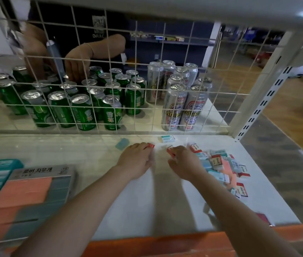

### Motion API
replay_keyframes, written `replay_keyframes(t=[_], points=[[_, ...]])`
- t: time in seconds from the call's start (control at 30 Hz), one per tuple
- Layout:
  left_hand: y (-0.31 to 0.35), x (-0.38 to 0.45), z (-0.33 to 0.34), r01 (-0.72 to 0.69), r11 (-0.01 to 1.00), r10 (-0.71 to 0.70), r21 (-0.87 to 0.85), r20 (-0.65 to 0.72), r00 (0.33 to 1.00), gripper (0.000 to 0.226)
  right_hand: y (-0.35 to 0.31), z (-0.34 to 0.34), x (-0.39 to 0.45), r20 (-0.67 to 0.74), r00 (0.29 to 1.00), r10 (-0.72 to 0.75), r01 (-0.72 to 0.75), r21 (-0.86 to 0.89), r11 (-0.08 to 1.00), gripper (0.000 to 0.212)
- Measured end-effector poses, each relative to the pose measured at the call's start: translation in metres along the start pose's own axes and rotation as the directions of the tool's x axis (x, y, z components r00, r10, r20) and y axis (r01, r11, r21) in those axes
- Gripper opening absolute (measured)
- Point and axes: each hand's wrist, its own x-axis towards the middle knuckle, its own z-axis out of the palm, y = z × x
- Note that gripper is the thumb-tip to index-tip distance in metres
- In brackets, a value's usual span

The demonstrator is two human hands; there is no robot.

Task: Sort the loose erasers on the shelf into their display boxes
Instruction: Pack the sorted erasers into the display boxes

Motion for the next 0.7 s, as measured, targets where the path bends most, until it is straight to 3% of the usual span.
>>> replay_keyframes(t=[0.37, 0.53, 0.7], points=[[-0.021, -0.062, 0.001, -0.001, 0.997, -0.006, -0.073, -0.099, 0.995, 0.037, -0.027, 0.018, -0.036, -0.057, 0.989, -0.139, 0.144, 0.115, 0.983, 0.023], [-0.026, -0.083, 0.002, -0.021, 0.994, 0.008, -0.107, -0.119, 0.993, 0.064, -0.026, 0.012, -0.048, -0.077, 0.994, -0.076, 0.090, 0.199, 0.976, 0.021], [-0.024, -0.087, -0.005, 0.109, 0.981, -0.121, -0.158, -0.066, 0.991, 0.032, -0.016, 0.009, -0.049, -0.076, 0.996, 0.052, -0.029, 0.274, 0.961, 0.029]])
